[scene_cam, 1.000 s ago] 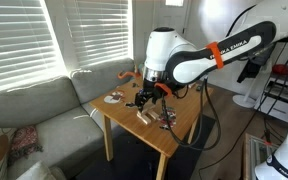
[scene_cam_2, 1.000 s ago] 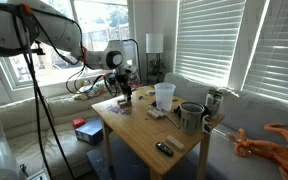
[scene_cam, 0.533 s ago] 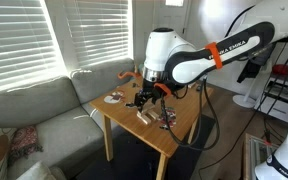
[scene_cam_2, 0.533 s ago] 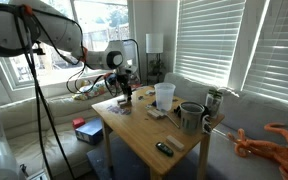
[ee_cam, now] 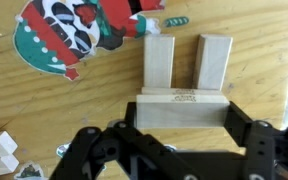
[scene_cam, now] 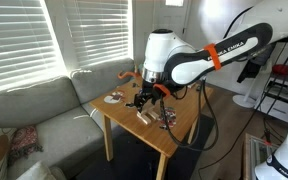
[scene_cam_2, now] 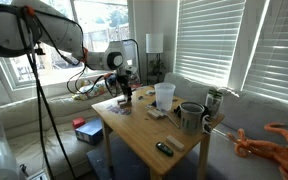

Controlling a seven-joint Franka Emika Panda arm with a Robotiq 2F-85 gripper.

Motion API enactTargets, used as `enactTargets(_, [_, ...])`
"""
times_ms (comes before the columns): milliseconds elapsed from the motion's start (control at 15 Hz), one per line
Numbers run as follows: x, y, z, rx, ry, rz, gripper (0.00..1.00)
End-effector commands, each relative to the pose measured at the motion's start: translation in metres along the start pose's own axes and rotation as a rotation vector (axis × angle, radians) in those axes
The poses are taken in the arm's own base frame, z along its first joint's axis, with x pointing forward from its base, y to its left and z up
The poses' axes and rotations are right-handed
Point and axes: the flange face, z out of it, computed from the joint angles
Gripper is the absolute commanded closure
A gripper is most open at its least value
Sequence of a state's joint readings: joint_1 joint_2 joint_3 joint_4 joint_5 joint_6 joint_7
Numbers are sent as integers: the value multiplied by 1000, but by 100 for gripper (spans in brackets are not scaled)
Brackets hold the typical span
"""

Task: Pick up the bottom wooden block from the stacked blocks in a square and put it on the top stacked wooden block, pick up the two stacked blocks and turn them ninety degrees anticlockwise to stack them on the block to the left, pick up the block to the right and stack it on the three stacked blocks

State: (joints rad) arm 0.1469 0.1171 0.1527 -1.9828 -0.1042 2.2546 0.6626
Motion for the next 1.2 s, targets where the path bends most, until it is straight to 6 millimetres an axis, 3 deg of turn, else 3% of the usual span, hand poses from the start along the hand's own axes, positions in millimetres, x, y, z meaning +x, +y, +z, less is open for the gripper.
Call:
enactTargets(0, [5,-5,-1,13,16,20,40])
enactTargets(1133, [6,-4,1,26,3,34,40])
